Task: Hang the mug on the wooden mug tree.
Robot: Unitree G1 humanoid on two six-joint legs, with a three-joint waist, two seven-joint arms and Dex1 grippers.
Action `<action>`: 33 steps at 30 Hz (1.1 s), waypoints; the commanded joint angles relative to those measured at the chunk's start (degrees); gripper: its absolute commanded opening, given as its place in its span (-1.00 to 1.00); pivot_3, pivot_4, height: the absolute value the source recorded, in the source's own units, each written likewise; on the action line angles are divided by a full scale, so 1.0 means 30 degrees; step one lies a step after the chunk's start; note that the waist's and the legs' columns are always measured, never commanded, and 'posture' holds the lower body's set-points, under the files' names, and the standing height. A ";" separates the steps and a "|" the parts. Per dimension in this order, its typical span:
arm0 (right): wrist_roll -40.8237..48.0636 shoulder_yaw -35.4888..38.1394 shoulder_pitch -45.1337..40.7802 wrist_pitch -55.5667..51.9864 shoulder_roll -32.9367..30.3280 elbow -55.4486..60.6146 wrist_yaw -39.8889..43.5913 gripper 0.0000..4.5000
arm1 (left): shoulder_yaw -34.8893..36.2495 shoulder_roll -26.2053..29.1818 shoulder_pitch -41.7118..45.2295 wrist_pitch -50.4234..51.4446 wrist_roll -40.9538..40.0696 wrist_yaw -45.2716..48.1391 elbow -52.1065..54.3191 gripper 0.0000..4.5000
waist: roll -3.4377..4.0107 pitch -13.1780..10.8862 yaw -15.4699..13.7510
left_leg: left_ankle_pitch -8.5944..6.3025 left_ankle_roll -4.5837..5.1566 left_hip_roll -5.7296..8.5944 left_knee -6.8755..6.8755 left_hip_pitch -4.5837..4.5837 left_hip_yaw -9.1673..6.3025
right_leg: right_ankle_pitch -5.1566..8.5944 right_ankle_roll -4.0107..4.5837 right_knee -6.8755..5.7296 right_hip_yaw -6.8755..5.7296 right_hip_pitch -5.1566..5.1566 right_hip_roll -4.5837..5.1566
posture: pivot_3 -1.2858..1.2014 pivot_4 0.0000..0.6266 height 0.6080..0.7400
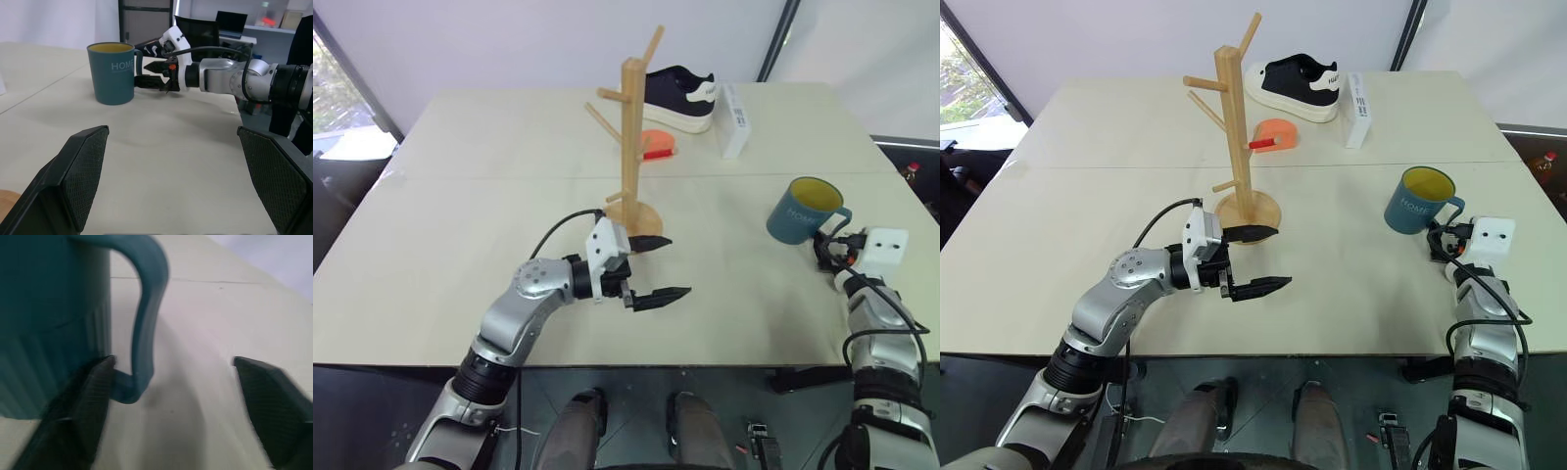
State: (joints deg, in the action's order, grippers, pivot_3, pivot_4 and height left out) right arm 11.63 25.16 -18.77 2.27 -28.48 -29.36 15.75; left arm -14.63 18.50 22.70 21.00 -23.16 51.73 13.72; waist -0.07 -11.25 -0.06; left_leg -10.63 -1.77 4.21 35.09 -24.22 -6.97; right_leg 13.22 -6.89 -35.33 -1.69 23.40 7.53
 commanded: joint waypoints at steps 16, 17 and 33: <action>0.1359 -0.3724 0.0957 -0.1150 -0.2916 1.0950 0.6550 -0.98 | 0.5296 0.1275 -0.0614 -0.0158 -0.2162 -0.1291 -0.0108 1.00 | 0.0061 -0.0035 0.0450 | -0.0001 0.0000 -0.0013 -0.0011 0.0021 0.0027 | 0.0040 -0.0083 -0.0039 0.0041 0.0027 -0.0021 | 0.03 -0.52 1.00; 0.1608 -0.4091 0.0683 -0.1750 -0.3263 1.2026 0.7038 -0.98 | 0.5968 0.1510 -0.0636 -0.0069 -0.2571 -0.1268 -0.0208 1.00 | 0.0062 -0.0036 0.0440 | -0.0001 -0.0001 -0.0028 -0.0010 0.0022 0.0029 | 0.0039 -0.0082 -0.0047 0.0051 0.0034 -0.0040 | 0.03 -0.52 1.00; 0.0626 -0.9182 -0.6868 -0.4677 -0.4704 1.1029 1.2135 -0.98 | 0.9037 0.4319 -0.1449 0.2091 -0.6511 -0.0765 0.2170 1.00 | -0.0013 -0.0059 0.0167 | -0.0023 -0.0002 -0.0020 -0.0033 -0.0083 -0.0019 | -0.0026 -0.0079 0.0069 0.0026 0.0064 -0.0019 | 0.03 -0.52 1.00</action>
State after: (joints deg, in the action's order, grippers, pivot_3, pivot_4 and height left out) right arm 14.12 -2.80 -37.65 -13.14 -42.50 3.16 51.80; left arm 10.97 30.79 18.56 26.39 -40.71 49.63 17.51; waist -0.11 -11.42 0.44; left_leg -10.70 -1.78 4.15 34.97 -24.46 -7.03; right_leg 13.14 -7.14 -35.13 -1.61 23.59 7.46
